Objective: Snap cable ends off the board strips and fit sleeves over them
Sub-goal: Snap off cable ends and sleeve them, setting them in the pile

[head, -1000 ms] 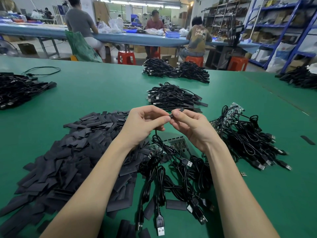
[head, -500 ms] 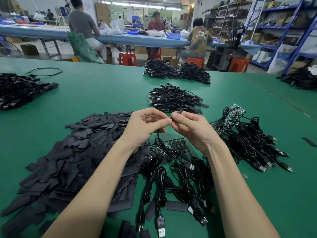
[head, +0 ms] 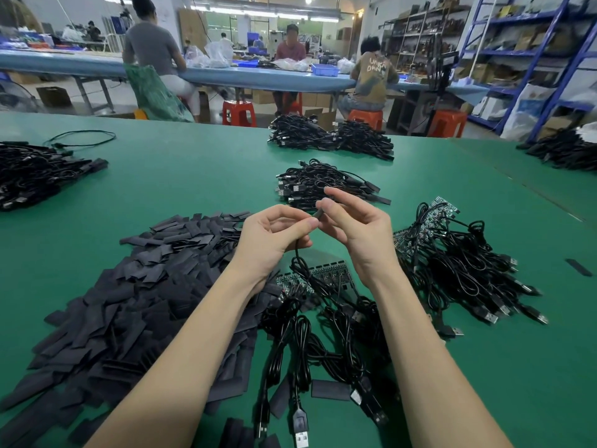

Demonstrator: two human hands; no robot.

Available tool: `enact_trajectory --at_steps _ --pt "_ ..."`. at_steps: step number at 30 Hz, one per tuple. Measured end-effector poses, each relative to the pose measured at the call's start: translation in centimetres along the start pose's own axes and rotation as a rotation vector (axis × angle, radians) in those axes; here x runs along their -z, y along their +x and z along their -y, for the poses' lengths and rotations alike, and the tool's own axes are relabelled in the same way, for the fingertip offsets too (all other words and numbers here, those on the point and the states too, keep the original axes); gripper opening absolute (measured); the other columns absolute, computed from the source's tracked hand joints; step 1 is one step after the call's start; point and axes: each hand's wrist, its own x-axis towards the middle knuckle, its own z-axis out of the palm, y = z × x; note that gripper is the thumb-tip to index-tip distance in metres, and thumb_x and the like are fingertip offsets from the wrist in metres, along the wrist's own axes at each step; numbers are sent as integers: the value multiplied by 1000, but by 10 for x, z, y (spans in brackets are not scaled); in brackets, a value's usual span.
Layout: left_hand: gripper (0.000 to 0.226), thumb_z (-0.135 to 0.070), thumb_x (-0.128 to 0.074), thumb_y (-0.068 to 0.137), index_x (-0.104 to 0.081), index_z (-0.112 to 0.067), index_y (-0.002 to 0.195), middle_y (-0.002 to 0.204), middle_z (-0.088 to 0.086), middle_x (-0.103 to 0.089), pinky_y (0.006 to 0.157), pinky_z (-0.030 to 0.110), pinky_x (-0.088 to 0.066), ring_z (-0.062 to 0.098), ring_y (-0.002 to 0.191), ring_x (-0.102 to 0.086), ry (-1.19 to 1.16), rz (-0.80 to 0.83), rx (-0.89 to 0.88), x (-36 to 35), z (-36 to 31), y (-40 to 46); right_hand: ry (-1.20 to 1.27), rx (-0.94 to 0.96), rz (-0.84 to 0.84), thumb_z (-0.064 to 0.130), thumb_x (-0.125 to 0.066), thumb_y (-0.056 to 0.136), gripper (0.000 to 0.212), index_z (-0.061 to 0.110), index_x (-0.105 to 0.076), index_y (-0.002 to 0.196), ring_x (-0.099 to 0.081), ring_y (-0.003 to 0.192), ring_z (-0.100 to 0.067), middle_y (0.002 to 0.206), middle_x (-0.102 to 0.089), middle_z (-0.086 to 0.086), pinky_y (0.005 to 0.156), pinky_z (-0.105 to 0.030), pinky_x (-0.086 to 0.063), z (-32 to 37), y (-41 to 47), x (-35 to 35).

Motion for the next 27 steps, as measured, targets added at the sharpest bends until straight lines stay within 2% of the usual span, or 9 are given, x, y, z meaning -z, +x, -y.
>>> enact_trajectory --at_steps 8,14,21,25,27 --pt "14 -6 -81 81 -78 -18 77 69 2 -70 65 21 -56 11 60 -63 19 -24 20 -1 0 3 154 -159 -125 2 -78 83 18 7 -77 101 -68 87 -23 95 -75 -13 72 -24 -59 1 1 -3" --pt "8 -4 -80 82 -75 -11 83 72 5 -73 67 25 -58 11 60 -64 32 -34 5 -4 1 4 135 -153 -144 3 -76 85 22 7 -75 107 -67 87 -24 100 -73 -18 71 -24 -60 3 1 -6" --pt "9 -3 -80 82 -74 -11 81 71 4 -72 67 26 -59 11 61 -63 44 -35 5 -4 1 4 100 -151 -171 5 -81 81 18 6 -78 98 -70 81 -23 97 -76 -18 69 -24 -59 0 3 -3" --pt "8 -8 -80 83 -74 -13 85 76 3 -72 73 27 -60 12 69 -66 77 -13 -2 -4 0 6 182 -192 -203 2 -79 81 16 3 -77 97 -73 78 -21 92 -77 -15 67 -23 -60 1 3 -4" --pt "13 -21 -81 82 -73 -21 91 85 -6 -75 76 21 -58 7 81 -69 191 45 25 -1 -2 8 273 -196 -237 1 -77 83 15 4 -75 97 -74 76 -17 88 -77 -13 66 -22 -60 5 4 -4"
